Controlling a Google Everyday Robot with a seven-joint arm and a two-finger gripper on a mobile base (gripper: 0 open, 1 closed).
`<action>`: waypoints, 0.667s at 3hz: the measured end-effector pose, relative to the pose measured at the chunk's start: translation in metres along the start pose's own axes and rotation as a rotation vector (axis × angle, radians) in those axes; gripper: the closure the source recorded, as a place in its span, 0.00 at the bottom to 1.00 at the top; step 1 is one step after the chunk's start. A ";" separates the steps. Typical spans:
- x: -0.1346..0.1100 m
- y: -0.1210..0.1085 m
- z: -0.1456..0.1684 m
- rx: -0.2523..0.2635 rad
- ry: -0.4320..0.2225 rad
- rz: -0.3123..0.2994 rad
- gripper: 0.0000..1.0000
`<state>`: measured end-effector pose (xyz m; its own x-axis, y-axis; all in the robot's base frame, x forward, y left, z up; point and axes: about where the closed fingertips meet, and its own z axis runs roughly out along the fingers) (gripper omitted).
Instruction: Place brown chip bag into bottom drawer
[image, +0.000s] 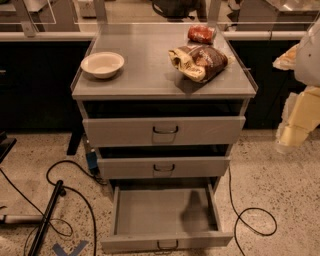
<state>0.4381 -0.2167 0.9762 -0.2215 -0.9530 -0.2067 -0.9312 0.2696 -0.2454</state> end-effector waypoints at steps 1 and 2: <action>0.000 0.000 0.000 0.000 0.000 0.000 0.00; -0.010 -0.018 0.005 0.011 -0.023 0.006 0.00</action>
Offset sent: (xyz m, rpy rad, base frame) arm 0.0461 0.0106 0.0005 0.0481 -0.0162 -0.0061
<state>0.4581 -0.2113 0.9781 -0.2202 -0.9480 -0.2298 -0.9267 0.2769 -0.2542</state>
